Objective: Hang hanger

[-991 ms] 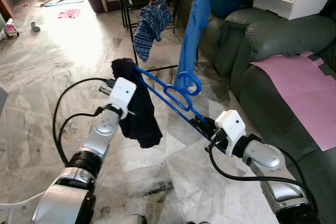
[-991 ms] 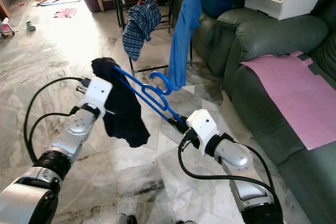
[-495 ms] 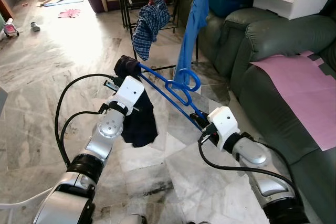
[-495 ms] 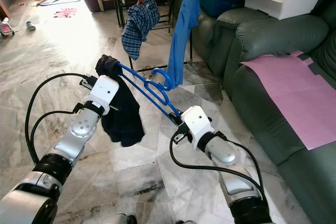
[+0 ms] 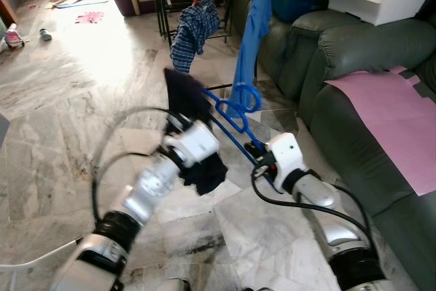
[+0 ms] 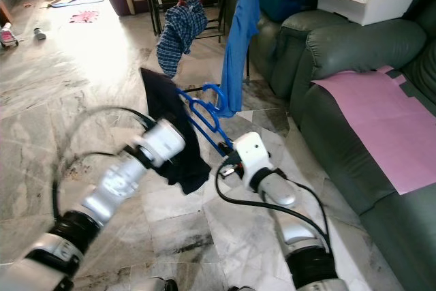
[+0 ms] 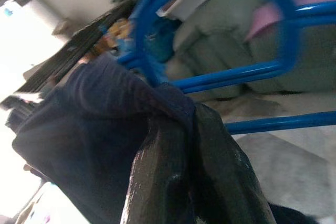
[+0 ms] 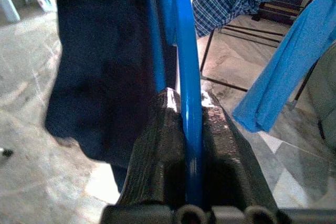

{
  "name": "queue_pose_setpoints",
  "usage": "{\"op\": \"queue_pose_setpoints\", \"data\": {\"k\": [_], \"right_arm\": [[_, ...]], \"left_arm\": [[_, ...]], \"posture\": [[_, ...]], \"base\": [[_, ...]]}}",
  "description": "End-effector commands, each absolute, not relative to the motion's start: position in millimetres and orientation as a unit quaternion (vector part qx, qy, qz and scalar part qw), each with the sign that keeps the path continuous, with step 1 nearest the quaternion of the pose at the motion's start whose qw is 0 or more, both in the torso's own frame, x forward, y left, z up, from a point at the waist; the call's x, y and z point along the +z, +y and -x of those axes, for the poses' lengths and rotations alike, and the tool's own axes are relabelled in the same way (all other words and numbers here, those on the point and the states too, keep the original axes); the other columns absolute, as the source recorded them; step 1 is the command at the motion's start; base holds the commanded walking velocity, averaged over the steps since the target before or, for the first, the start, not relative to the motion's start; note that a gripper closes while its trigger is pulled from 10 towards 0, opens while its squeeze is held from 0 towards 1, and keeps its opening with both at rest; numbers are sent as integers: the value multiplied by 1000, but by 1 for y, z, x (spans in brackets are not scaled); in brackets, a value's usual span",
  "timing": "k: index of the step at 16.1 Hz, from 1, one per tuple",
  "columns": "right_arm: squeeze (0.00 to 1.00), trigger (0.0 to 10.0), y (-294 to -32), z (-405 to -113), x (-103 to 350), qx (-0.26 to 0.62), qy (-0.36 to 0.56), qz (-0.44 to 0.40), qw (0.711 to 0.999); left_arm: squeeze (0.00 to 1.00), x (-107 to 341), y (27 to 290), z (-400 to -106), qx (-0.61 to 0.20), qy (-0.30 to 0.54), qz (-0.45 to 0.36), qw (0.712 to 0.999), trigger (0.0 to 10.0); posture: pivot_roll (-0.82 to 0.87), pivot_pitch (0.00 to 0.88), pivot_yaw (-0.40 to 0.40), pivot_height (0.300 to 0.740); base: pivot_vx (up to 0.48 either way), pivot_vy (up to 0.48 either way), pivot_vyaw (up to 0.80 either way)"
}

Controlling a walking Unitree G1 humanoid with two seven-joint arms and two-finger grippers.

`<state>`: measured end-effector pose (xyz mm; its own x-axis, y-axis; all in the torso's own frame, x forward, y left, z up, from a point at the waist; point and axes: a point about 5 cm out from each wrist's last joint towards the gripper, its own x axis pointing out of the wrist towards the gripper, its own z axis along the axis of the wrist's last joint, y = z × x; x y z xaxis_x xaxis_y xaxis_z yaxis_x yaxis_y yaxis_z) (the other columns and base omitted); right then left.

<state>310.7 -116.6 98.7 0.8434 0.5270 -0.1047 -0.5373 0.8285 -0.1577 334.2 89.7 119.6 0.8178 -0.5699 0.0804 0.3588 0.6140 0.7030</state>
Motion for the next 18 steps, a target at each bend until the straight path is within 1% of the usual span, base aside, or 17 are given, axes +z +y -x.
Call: {"op": "queue_pose_setpoints", "data": {"k": [1, 3, 5, 8, 12, 13, 14, 15, 18], "right_arm": [[0, 10000, -119, -318, 114, 260, -6, 74, 963], [0, 10000, -119, -318, 120, 253, -25, 56, 966], [0, 10000, -122, -319, 125, 240, -41, 42, 969], [0, 10000, -129, -327, 137, 210, -62, 6, 976], [0, 10000, -130, -331, 142, 200, -70, -10, 977], [0, 10000, -125, -330, 146, 214, -78, -9, 974], [0, 10000, -122, -328, 147, 226, -79, -4, 971], [0, 10000, -122, -326, 144, 235, -74, 4, 969], [0, 10000, -124, -318, 134, 256, -57, 18, 965]], "left_arm": [[0, 115, 86, -331, -288, -146, -365, 873, 0], [0, 99, 88, -329, -311, -97, -377, 867, 0], [0, 89, 90, -328, -321, -69, -388, 861, 0], [0, 80, 88, -323, -334, -53, -386, 859, 0], [0, 76, 86, -321, -340, -42, -378, 860, 0], [0, 76, 85, -323, -333, -37, -368, 867, 10000], [898, 78, 84, -325, -320, -42, -358, 876, 10000], [1000, 86, 83, -328, -302, -60, -341, 888, 10000], [1000, 107, 86, -335, -268, -115, -331, 897, 10000]], "posture": [[33, 95, 6, 740], [28, 95, 7, 740], [26, 95, 7, 740], [24, 91, 7, 740], [27, 86, 2, 740], [24, 83, -3, 740], [24, 83, -3, 740], [19, 81, -5, 740], [19, 80, -7, 740]], "base": [[0, 0, 0], [0, 0, 0], [0, 0, 0], [0, 0, 0], [0, 0, 0], [0, 0, 0], [0, 0, 0], [0, 0, 0], [0, 0, 0]]}}
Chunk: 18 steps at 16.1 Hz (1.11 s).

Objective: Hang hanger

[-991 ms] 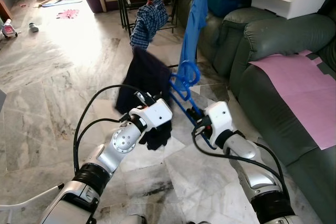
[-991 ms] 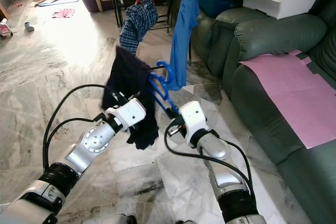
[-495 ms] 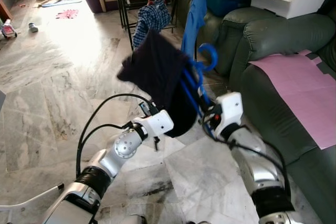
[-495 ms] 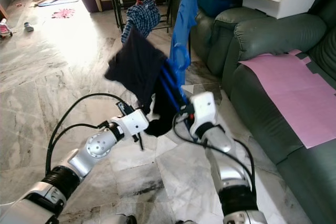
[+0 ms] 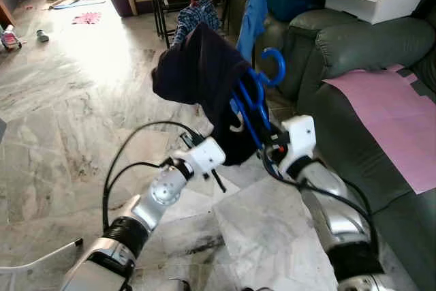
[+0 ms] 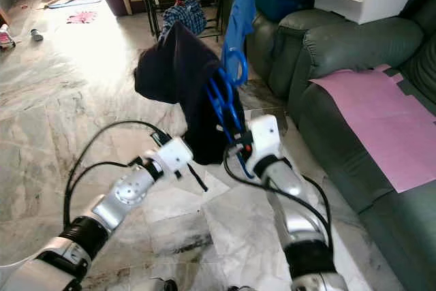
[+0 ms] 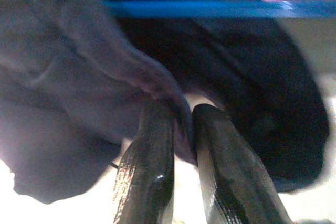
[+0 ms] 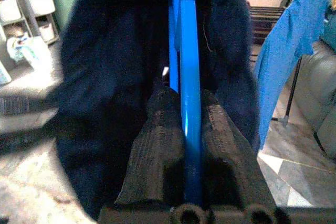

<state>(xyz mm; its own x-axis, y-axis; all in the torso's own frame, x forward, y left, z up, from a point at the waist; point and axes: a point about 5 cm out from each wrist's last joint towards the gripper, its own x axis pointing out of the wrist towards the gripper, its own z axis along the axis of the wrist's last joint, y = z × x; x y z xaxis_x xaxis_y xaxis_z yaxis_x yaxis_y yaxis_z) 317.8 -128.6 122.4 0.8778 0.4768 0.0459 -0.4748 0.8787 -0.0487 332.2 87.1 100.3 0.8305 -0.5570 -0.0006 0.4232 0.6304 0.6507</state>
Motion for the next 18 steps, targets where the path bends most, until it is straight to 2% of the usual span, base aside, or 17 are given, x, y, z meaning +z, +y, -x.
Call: {"op": "queue_pose_setpoints", "data": {"k": [1, 3, 5, 6, 10, 14, 15, 18], "right_arm": [[0, 10000, -127, -315, 129, 258, -51, 23, 964], [0, 10000, -130, -312, 126, 261, -46, 34, 964], [0, 10000, -133, -308, 122, 282, -45, 61, 957], [0, 10000, -137, -304, 118, 299, -40, 82, 950], [0, 10000, -158, -284, 110, 367, -23, 118, 922], [0, 10000, -178, -270, 104, 413, 4, 129, 901], [0, 10000, -182, -264, 102, 443, 18, 140, 885], [0, 10000, -193, -256, 102, 483, 39, 177, 857]], "left_arm": [[1000, 113, 88, -335, -267, -133, -329, 896, 10000], [1000, 116, 87, -331, -286, -145, -319, 892, 10000], [1000, 112, 83, -317, -348, -152, -296, 876, 10000], [1000, 114, 85, -307, -382, -168, -295, 860, 10000], [1000, 130, 120, -294, -418, -194, -331, 824, 10000], [1000, 151, 149, -304, -418, -202, -395, 793, 10000], [1000, 150, 157, -305, -434, -194, -435, 765, 10000], [1000, 144, 169, -310, -476, -154, -489, 715, 10000]], "posture": [[19, 81, -8, 740], [20, 82, -8, 740], [20, 82, -8, 740], [22, 86, -6, 740], [31, 91, -3, 740], [41, 92, 2, 740], [39, 93, 6, 740], [32, 93, 16, 740]], "base": [[0, 0, 0], [0, 0, 0], [0, 0, 0], [0, 0, 0], [0, 0, 0], [0, 0, 0], [0, 0, 0], [0, 0, 0]]}}
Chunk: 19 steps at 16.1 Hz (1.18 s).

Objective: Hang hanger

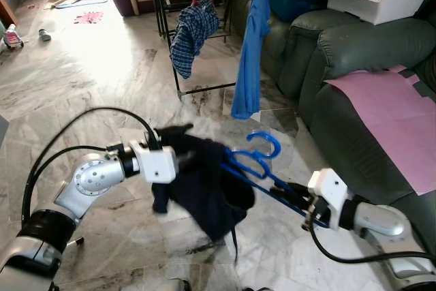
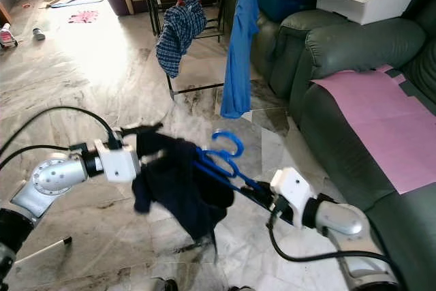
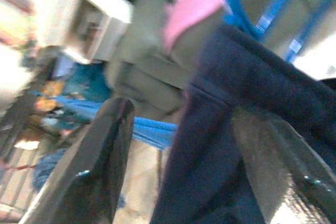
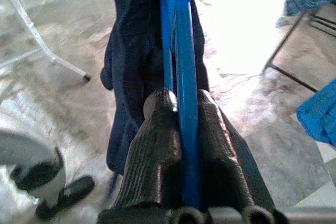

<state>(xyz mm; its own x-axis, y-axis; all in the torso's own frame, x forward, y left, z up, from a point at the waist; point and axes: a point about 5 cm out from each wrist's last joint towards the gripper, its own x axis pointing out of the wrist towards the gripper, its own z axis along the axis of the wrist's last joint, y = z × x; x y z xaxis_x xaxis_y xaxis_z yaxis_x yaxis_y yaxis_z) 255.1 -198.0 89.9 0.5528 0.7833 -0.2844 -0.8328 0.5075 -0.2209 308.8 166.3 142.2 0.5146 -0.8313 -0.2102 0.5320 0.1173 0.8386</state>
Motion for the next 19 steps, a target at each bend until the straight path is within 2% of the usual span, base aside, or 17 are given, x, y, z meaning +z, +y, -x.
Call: {"op": "queue_pose_setpoints", "data": {"k": [1, 4, 6, 7, 8, 9, 11, 14, 19], "right_arm": [[0, 10000, -194, -256, 102, 489, 41, 185, 851], [0, 10000, -193, -256, 107, 502, 35, 200, 841], [0, 10000, -190, -255, 109, 513, 28, 211, 831], [0, 10000, -187, -253, 109, 523, 25, 223, 822], [0, 10000, -187, -253, 109, 524, 25, 224, 821], [0, 10000, -185, -252, 109, 527, 21, 233, 817], [0, 10000, -184, -251, 109, 530, 19, 246, 812], [0, 10000, -188, -253, 110, 521, 13, 281, 806], [0, 10000, -186, -258, 110, 502, -8, 306, 809]], "left_arm": [[1000, 143, 170, -310, -488, -145, -497, 703, 10000], [1000, 138, 172, -313, -517, -117, -523, 667, 10000], [1000, 141, 173, -323, -507, -107, -529, 672, 10000], [1000, 143, 172, -331, -507, -88, -533, 672, 6902], [1000, 143, 171, -333, -508, -84, -532, 672, 6902], [0, 144, 169, -336, -513, -76, -531, 669, 0], [0, 145, 165, -339, -520, -69, -523, 672, 0], [0, 140, 166, -341, -560, -13, -519, 646, 0], [0, 143, 172, -345, -578, 41, -514, 632, 0]], "posture": [[32, 94, 18, 740], [31, 93, 22, 740], [27, 91, 24, 740], [21, 88, 25, 740], [21, 88, 25, 740], [14, 87, 26, 740], [13, 86, 26, 740], [7, 86, 30, 740], [7, 78, 31, 740]], "base": [[0, 0, 0], [0, 0, 0], [0, 0, 0], [0, 0, 0], [0, 0, 0], [0, 0, 0], [0, 0, 0], [0, 0, 0], [0, 0, 0]]}}
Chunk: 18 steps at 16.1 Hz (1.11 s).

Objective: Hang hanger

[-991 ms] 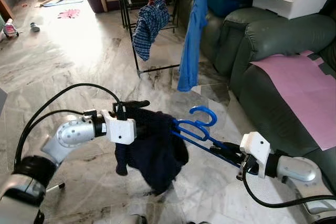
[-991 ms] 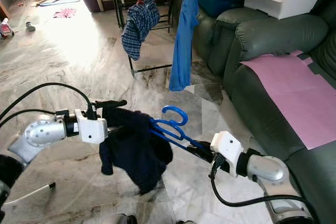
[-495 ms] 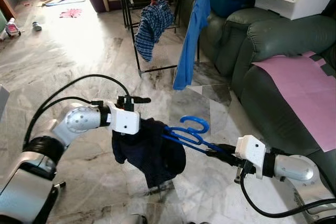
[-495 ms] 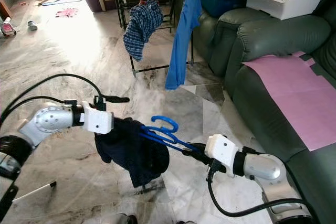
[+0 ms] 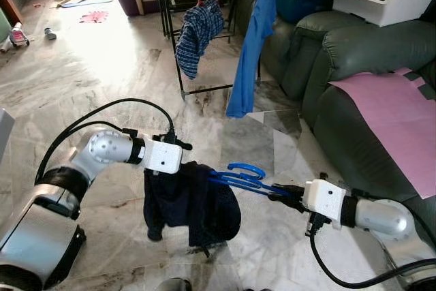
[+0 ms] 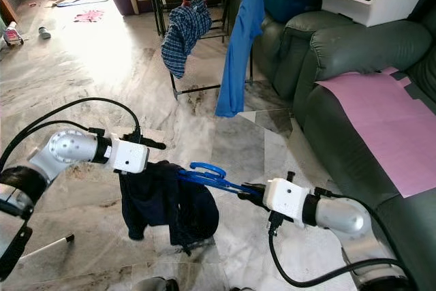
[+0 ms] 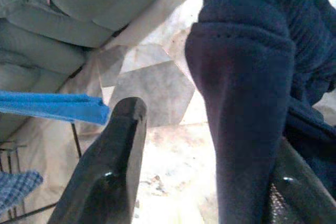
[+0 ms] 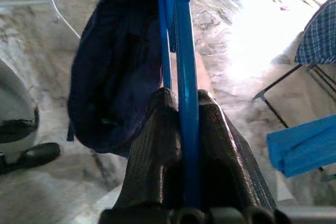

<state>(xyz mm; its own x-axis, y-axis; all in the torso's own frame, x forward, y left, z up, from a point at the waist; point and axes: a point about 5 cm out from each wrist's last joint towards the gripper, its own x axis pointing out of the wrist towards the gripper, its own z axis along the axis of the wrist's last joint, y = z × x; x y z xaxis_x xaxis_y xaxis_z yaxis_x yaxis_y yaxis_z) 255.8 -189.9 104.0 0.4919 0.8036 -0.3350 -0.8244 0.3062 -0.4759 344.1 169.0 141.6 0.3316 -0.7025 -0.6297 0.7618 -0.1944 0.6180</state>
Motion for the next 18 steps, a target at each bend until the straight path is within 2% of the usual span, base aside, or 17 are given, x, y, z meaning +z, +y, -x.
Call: {"op": "queue_pose_setpoints", "data": {"k": [1, 4, 18], "right_arm": [[0, 10000, -186, -258, 110, 500, -11, 310, 808], [0, 10000, -183, -261, 110, 491, -25, 322, 809], [0, 10000, -176, -263, 103, 489, -31, 332, 806]], "left_arm": [[0, 142, 173, -345, -582, 52, -514, 628, 0], [0, 143, 176, -348, -589, 85, -507, 624, 0], [0, 151, 171, -356, -573, 93, -538, 611, 0]], "posture": [[5, 79, 31, 740], [4, 75, 32, 740], [5, 77, 30, 740]], "base": [[0, 0, 0], [0, 0, 0], [0, 0, 0]]}}
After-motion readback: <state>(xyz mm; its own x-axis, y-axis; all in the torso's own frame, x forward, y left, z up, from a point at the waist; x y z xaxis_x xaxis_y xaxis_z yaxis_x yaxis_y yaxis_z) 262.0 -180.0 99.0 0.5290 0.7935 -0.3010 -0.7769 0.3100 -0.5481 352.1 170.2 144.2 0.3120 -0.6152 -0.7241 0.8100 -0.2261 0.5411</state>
